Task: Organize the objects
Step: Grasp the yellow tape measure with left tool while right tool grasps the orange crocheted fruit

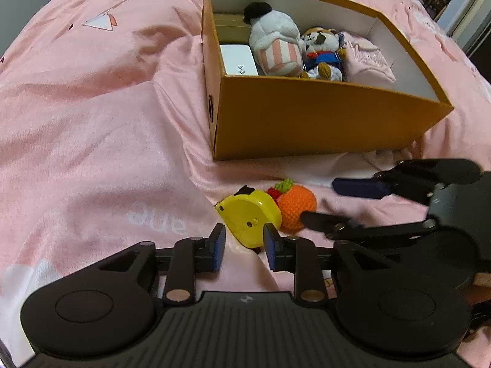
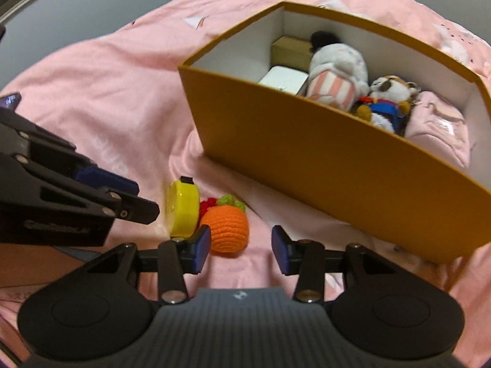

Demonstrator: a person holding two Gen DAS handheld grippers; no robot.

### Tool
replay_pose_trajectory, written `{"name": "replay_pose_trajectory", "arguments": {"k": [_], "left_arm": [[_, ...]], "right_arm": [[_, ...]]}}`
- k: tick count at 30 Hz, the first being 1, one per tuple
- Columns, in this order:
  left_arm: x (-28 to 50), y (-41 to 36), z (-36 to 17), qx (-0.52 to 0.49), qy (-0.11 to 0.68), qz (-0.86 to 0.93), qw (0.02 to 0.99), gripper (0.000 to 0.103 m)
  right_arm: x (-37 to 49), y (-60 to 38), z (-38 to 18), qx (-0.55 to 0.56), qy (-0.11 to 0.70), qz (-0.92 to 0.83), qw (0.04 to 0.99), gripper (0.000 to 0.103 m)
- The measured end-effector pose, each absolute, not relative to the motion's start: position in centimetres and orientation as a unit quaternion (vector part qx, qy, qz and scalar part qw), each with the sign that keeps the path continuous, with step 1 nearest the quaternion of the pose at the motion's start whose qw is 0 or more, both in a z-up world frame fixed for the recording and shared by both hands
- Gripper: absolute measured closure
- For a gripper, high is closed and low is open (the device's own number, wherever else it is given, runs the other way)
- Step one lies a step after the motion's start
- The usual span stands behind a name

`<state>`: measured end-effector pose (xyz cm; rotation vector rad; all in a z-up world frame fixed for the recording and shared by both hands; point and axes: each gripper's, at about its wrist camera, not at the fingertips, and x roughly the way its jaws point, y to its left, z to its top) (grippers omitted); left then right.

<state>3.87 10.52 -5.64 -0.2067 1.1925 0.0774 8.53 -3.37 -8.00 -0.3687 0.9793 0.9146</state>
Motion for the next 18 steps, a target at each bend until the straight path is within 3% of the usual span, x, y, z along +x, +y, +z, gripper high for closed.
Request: {"name": "replay_pose_trajectory", "arguments": {"k": [8, 10, 18], "left_arm": [[4.7, 11.2, -6.2, -0.143, 0.555, 0.038, 0.819, 0.055], [5.0, 11.5, -6.6, -0.172, 0.553, 0.045, 0.814, 0.051], [7.0, 11.7, -9.0, -0.213, 0.571, 0.096, 0.787, 0.05]], "right_arm": [[9.4, -2.2, -10.6, -0.158, 0.486, 0.432, 0.743, 0.053], [9.6, -2.3, -11.0, -0.147, 0.491, 0.436, 0.74, 0.06], [9.3, -2.5, -11.2, -0.153, 0.487, 0.439, 0.739, 0.061]]}}
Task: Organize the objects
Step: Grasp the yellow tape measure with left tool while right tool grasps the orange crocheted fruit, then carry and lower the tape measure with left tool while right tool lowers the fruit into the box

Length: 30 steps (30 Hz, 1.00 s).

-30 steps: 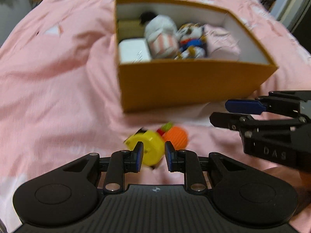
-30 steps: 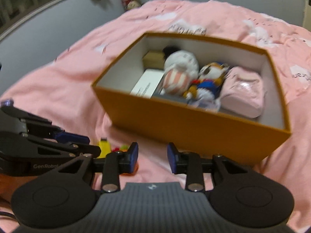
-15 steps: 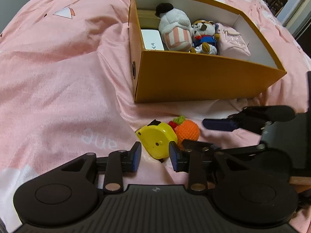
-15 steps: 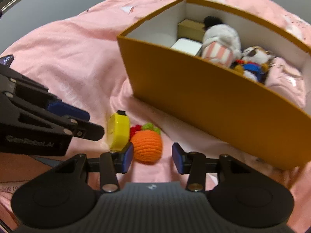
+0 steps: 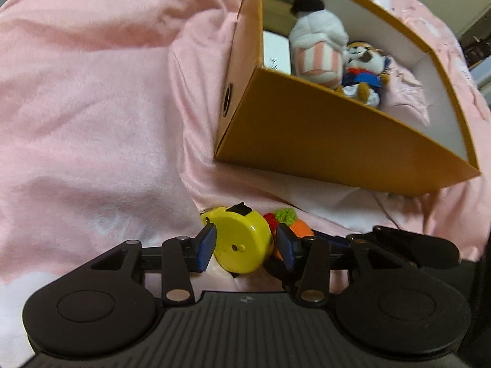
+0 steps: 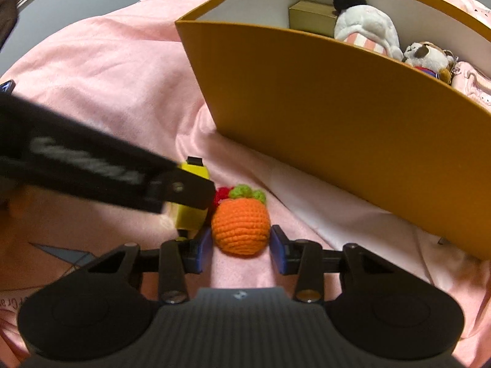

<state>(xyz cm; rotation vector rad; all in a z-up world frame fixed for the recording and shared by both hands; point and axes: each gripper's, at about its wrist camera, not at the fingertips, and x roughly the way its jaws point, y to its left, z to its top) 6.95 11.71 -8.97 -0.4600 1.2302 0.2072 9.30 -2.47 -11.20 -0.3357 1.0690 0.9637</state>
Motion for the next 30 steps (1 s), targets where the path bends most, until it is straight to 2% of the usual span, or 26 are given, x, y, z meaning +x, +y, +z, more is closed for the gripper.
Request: {"name": "replay_pose_trajectory", "arguments": {"k": [6, 15, 24, 30], "left_arm": [[7.4, 11.8, -9.9, -0.217, 0.574, 0.115, 0.781, 0.045], [6.2, 12.6, -9.2, -0.236, 0.568, 0.096, 0.783, 0.067], [6.4, 11.8, -9.6, -0.21, 0.575, 0.082, 0.787, 0.068], [5.5, 11.4, -8.1, -0.19, 0.56, 0.068, 0.804, 0.075]], "right_arm": [[9.6, -2.4, -11.9, -0.146, 0.496, 0.435, 0.737, 0.059], [9.6, -3.0, -11.3, -0.137, 0.494, 0.436, 0.739, 0.061], [10.5, -6.4, -8.5, -0.13, 0.476, 0.38, 0.782, 0.061], [10.7, -8.4, -5.8, -0.136, 0.444, 0.379, 0.8, 0.061]]}}
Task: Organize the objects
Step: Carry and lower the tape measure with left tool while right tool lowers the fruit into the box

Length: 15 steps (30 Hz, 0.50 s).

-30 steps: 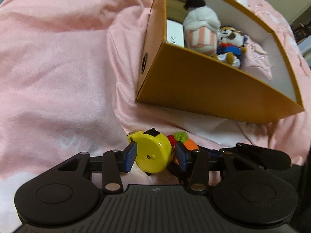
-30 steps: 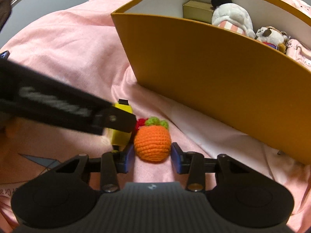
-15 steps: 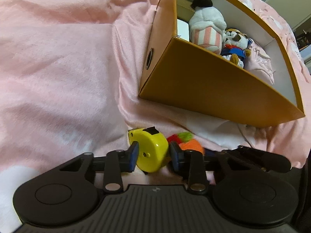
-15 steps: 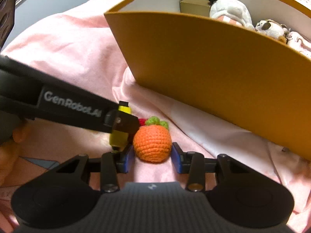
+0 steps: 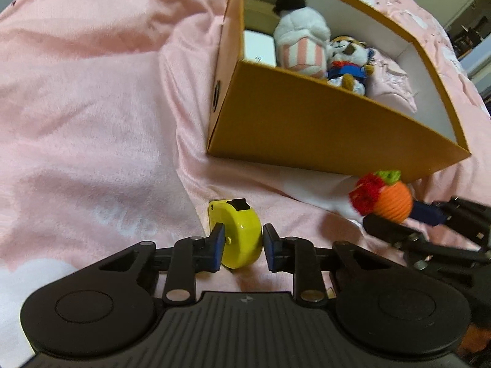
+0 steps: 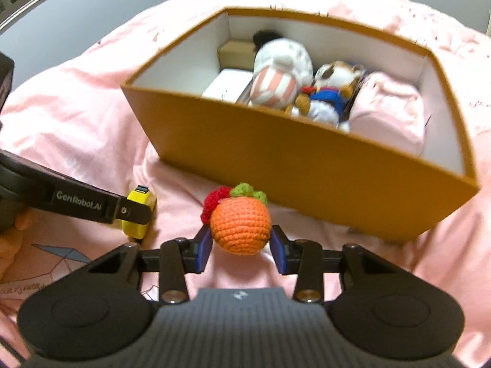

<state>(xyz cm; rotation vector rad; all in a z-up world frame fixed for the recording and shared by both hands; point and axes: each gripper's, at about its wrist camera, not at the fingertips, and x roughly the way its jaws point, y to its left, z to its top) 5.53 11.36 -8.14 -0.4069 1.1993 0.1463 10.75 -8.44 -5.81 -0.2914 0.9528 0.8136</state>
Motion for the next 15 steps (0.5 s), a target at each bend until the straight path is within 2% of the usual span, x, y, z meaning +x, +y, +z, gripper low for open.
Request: {"name": "replay_pose_trajectory", "arguments": {"k": [7, 15], "left_arm": [[5.0, 10.3, -4.4, -0.189, 0.518, 0.035, 0.833, 0.075], [5.1, 7.7, 2.4, -0.179, 0.434, -0.041, 0.882, 0.075]], "right_arm": [[11.0, -10.1, -2.3, -0.145, 0.395, 0.385, 0.822, 0.061], [11.7, -12.8, 2.8, -0.119, 0.339, 0.386, 0.85, 0.061]]}}
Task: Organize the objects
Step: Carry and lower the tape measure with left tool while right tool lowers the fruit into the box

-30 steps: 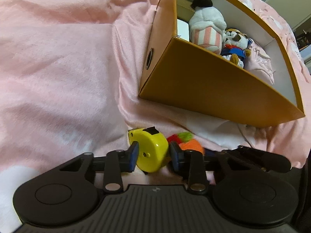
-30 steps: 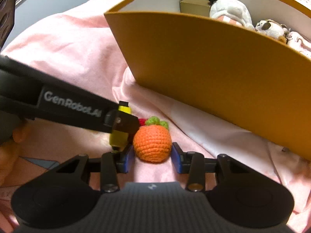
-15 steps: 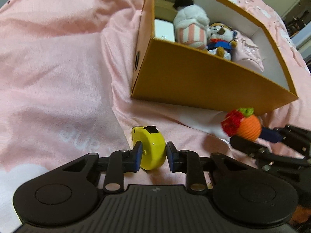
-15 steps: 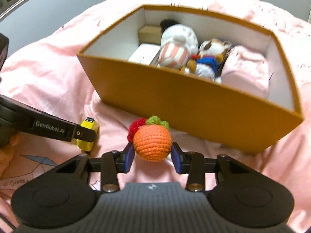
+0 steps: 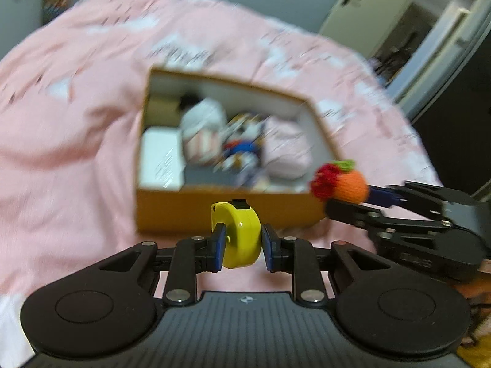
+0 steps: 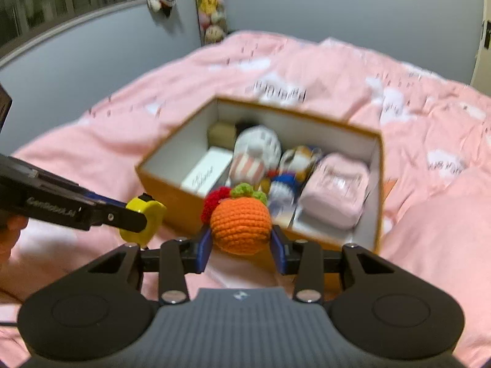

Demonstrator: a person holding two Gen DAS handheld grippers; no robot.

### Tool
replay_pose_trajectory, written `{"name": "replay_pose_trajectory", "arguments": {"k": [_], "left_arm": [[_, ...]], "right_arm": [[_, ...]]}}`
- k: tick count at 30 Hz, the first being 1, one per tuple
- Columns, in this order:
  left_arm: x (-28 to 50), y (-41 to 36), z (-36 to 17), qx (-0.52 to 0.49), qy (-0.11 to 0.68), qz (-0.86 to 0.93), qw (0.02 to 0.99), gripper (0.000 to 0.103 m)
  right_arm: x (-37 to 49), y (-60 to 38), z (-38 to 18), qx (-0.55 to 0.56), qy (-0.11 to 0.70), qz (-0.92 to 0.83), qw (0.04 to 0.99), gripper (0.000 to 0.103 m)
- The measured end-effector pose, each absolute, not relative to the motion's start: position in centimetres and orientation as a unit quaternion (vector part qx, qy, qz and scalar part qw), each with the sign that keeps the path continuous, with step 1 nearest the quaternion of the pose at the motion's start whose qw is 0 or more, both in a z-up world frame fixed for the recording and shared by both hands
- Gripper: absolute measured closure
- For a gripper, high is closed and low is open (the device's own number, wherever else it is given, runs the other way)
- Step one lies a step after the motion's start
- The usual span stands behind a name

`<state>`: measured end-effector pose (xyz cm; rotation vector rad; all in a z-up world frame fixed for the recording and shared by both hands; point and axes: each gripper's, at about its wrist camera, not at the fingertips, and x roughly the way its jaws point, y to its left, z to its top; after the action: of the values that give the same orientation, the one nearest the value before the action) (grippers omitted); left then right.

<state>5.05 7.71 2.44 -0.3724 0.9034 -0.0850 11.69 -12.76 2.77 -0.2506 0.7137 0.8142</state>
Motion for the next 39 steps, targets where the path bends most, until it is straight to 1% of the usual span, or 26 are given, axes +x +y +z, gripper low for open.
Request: {"name": "replay_pose_trajectory", "arguments": {"k": [4, 9, 12, 16, 21, 24, 33, 36, 37, 39], "left_arm": [[6.8, 6.4, 4.9, -0.176, 0.401, -0.068, 0.896, 0.075], [10.5, 5.3, 5.3, -0.179, 0.387, -0.08, 0.901, 0.075], [13.3, 4.8, 3.9, -0.194, 0.397, -0.087, 0.893, 0.075], [16.6, 4.8, 0.7, -0.219, 0.427, -0.081, 0.873, 0.076], [18.2, 4.8, -2.4, -0.236, 0.455, -0.075, 0.855, 0.076], [19.1, 4.8, -4.1, -0.252, 0.474, -0.075, 0.84, 0.076], [20.5, 4.2, -7.1, -0.265, 0.502, -0.076, 0.82, 0.076], [20.6, 3.7, -7.3, -0.263, 0.506, -0.08, 0.818, 0.076], [20.7, 3.6, -7.4, -0.263, 0.507, -0.08, 0.817, 0.076], [21.0, 3.4, -7.7, -0.265, 0.509, -0.079, 0.815, 0.076]], "right_arm": [[13.3, -12.9, 3.8, -0.136, 0.323, 0.362, 0.864, 0.061], [17.3, -12.2, 2.6, -0.158, 0.359, 0.333, 0.858, 0.061], [19.4, -11.2, 1.0, -0.19, 0.383, 0.316, 0.847, 0.061], [21.1, -10.5, -0.9, -0.207, 0.412, 0.318, 0.828, 0.061], [22.3, -10.1, -2.8, -0.232, 0.44, 0.31, 0.81, 0.061], [22.8, -10.2, -3.2, -0.241, 0.444, 0.293, 0.812, 0.061], [23.3, -10.2, -3.6, -0.254, 0.442, 0.284, 0.812, 0.061], [22.8, -10.1, -3.4, -0.269, 0.426, 0.279, 0.817, 0.056], [22.6, -10.1, -3.3, -0.275, 0.421, 0.274, 0.82, 0.053], [22.2, -10.1, -3.0, -0.282, 0.407, 0.273, 0.825, 0.05]]}}
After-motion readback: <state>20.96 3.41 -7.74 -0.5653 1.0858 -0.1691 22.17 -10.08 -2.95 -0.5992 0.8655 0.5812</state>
